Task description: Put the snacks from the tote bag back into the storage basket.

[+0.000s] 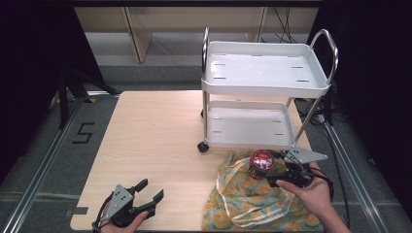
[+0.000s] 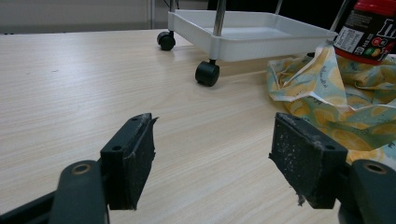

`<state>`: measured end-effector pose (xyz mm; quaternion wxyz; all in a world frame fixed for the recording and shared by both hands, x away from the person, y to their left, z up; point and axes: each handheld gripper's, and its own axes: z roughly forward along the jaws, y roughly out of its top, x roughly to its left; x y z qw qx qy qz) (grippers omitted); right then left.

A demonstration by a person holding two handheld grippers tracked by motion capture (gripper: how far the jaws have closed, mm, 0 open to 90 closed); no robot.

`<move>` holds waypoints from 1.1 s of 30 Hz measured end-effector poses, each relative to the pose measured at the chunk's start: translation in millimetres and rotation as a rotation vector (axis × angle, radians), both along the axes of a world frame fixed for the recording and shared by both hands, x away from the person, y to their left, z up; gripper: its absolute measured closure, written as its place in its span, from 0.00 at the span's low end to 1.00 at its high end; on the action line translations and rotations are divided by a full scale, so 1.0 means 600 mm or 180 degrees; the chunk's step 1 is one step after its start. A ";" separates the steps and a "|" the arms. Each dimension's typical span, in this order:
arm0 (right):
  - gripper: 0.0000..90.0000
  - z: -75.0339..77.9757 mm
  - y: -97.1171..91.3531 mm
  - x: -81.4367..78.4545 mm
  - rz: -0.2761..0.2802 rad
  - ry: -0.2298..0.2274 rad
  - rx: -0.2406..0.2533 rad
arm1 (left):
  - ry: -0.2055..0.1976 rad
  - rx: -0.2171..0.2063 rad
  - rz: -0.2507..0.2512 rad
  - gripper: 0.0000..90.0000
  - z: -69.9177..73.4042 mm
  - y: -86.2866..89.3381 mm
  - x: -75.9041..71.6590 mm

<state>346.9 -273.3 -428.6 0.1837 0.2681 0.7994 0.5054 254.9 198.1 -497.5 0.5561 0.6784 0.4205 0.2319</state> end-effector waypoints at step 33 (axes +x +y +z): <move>0.29 0.014 0.034 0.014 0.0065 -0.0055 -0.0008 | -0.0005 0.0015 0.0020 0.33 0.002 -0.001 -0.002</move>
